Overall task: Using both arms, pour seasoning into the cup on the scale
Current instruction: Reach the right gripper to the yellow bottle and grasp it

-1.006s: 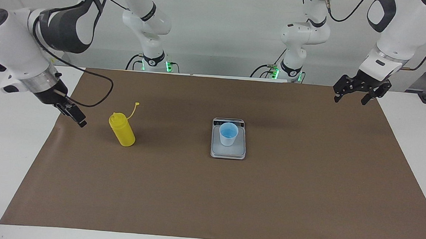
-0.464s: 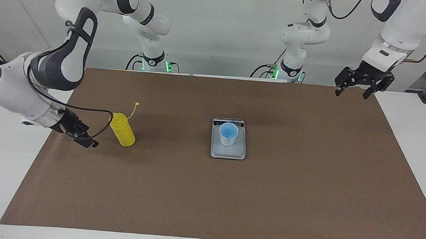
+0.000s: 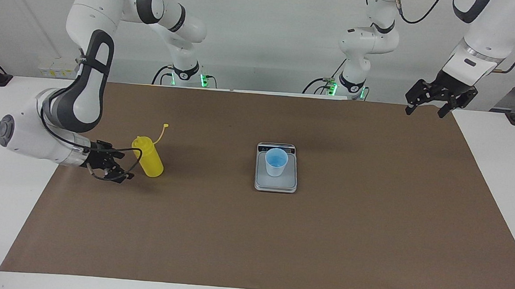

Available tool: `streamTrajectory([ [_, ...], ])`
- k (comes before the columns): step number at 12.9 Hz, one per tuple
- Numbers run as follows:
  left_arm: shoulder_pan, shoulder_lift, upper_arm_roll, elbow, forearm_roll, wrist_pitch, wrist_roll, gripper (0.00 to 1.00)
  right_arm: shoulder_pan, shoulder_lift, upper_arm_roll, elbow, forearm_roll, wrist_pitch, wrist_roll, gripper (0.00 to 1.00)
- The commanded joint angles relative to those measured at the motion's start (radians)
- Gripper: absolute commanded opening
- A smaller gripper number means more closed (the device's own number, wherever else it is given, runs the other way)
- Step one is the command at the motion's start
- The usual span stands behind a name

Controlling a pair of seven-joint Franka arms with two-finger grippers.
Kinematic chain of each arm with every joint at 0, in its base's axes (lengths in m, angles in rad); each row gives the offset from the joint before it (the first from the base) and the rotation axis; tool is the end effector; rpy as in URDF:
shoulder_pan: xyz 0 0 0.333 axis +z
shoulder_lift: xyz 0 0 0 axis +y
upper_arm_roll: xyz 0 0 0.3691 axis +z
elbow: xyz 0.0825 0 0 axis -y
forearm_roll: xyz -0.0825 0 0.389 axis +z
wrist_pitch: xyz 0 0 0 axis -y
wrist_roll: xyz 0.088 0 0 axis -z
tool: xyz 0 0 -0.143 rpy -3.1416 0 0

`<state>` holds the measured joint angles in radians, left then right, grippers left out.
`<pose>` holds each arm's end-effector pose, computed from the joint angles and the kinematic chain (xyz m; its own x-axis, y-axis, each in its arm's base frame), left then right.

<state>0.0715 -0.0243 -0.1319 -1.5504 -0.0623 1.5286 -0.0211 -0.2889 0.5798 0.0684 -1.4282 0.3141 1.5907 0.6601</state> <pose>0.5452 -0.0431 0.6612 0.9991 -0.0419 0.0011 -0.0419 -0.9974 0.0591 0.6756 -0.1151 0.3488 0.4943 -0.7014 -0.5135 -0.8177 -0.5757 -0.0008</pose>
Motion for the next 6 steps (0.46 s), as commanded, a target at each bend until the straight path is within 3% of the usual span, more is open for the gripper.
streamTrajectory([
  [1,0.008,0.007,-0.008,0.015,0.016,-0.031,0.0,1.0,-0.006,-0.044,0.004,-0.092,0.04,0.002,0.027,1.0],
  [6,-0.004,0.001,-0.011,0.003,0.052,-0.058,-0.003,1.0,-0.009,-0.07,0.004,-0.141,0.115,-0.021,0.062,1.0],
])
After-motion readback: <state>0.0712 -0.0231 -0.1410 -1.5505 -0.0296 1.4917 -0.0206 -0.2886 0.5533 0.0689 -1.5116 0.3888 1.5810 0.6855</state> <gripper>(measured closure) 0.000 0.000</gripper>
